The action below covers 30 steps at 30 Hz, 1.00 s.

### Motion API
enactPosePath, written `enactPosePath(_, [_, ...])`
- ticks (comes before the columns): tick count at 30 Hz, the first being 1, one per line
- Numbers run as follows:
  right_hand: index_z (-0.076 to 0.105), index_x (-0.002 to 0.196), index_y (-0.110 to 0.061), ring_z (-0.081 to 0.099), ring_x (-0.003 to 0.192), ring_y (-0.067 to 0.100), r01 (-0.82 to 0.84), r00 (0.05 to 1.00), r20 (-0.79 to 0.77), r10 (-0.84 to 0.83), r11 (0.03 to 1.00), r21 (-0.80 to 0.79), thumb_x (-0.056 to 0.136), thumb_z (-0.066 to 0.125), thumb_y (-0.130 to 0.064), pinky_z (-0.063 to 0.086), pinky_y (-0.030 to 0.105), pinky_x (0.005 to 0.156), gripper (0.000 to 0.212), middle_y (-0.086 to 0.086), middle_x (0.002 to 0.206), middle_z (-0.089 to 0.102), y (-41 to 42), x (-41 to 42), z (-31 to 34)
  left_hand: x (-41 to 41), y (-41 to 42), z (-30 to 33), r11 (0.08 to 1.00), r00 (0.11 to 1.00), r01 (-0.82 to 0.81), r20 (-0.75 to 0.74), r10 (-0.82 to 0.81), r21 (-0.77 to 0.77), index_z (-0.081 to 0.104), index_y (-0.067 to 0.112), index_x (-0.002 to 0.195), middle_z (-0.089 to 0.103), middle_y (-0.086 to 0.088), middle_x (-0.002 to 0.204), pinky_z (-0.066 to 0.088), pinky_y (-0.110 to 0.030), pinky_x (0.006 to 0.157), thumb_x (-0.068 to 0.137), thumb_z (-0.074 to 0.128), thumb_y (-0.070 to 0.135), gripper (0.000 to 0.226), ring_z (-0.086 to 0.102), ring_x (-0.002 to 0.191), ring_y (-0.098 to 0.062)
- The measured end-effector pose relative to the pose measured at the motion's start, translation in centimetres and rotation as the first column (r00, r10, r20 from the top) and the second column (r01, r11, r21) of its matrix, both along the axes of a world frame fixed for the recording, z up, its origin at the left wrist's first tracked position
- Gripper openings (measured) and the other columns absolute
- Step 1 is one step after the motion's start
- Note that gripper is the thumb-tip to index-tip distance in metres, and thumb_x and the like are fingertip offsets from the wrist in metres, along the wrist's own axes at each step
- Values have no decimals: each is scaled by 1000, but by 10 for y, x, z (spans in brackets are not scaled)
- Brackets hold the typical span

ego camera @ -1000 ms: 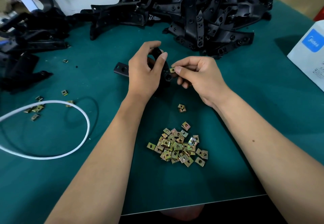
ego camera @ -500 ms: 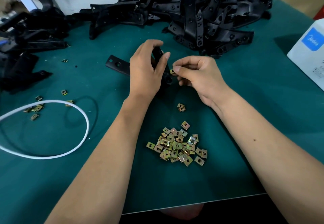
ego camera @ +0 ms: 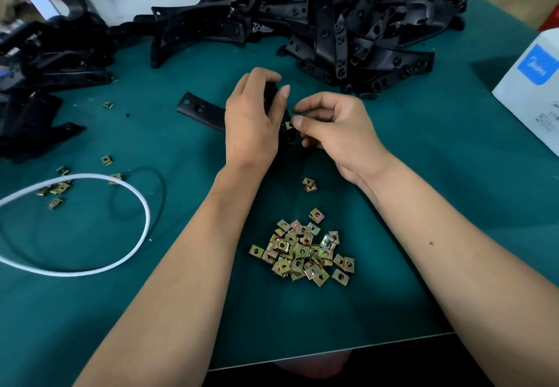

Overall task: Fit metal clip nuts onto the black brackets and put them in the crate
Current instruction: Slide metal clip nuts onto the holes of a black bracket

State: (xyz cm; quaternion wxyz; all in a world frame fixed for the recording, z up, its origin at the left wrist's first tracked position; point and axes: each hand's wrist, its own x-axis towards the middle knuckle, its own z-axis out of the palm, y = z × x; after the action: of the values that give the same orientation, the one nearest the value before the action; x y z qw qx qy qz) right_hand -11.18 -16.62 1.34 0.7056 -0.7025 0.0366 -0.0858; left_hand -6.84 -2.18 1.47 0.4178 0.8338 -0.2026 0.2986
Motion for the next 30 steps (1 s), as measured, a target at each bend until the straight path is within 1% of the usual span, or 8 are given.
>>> enactPosePath(3, [71, 101, -5, 62, 66, 12, 28, 1000, -15, -27, 999, 25, 88, 76, 1, 54, 23, 60, 15, 6, 76, 69, -1, 1, 0, 1, 2, -1, 1000, 1000, -12, -3, 12, -9, 65, 1, 111, 67, -7, 102, 37, -13, 79, 102, 60, 20, 22, 59, 92, -19])
enactPosePath(7, [71, 96, -6, 62, 62, 13, 47, 999, -10, -46, 998, 32, 87, 77, 0, 53, 23, 59, 12, 6, 75, 68, -3, 1, 1, 1, 2, -1, 1000, 1000, -13, 4, 13, -19, 65, 0, 110, 67, -7, 101, 35, -9, 80, 101, 61, 18, 21, 59, 91, -18])
enactPosePath(11, [71, 91, -9, 62, 62, 14, 37, 999, -5, -37, 999, 10, 86, 79, -1, 54, 23, 59, 13, 5, 72, 70, -3, 1, 1, 0, 1, -1, 1000, 1000, -13, -1, 13, -27, 64, 1, 110, 66, -6, 100, 37, -12, 79, 101, 61, 18, 20, 57, 90, -17])
enactPosePath(15, [70, 90, -10, 63, 61, 15, 23, 1000, -6, -23, 1000, -11, 86, 78, 0, 54, 24, 59, 13, 3, 71, 71, -5, 1, 1, 0, 1, -1, 1000, 1000, -11, 0, 11, -20, 64, 1, 111, 66, -6, 102, 36, -10, 79, 101, 60, 19, 21, 56, 91, -14])
enactPosePath(20, [70, 88, -12, 62, 62, 10, 21, 999, 34, -18, 997, -80, 88, 76, 1, 53, 21, 59, 14, 3, 73, 70, -4, 0, 2, 0, 1, 0, 1000, 1000, -13, 4, 14, -15, 65, 1, 110, 67, -5, 101, 35, -8, 78, 101, 61, 19, 20, 56, 89, -14])
enactPosePath(26, [70, 87, -11, 60, 60, 7, 3, 996, 93, 14, 983, -183, 88, 74, 2, 51, 20, 58, 14, 0, 72, 69, -4, -3, 4, -1, 1, 1, 1000, 1000, -18, 6, 18, -6, 64, 1, 110, 66, -6, 100, 36, -12, 77, 101, 60, 18, 19, 56, 89, -14])
enactPosePath(28, [69, 86, -11, 59, 59, 7, 2, 996, 86, 13, 984, -176, 88, 74, 2, 51, 21, 57, 14, 1, 72, 69, -4, -3, 4, -2, 0, 1, 1000, 1000, -20, 7, 20, -1, 64, 1, 110, 65, -5, 100, 38, -16, 77, 101, 60, 18, 20, 55, 88, -14])
enactPosePath(30, [68, 87, -11, 59, 57, 8, 9, 998, 62, -1, 990, -140, 89, 74, 2, 50, 21, 57, 14, 3, 72, 69, -2, -2, 3, -2, 0, 1, 1000, 1000, -21, 4, 21, 1, 63, 1, 110, 65, -6, 100, 38, -16, 78, 101, 59, 19, 20, 55, 88, -13])
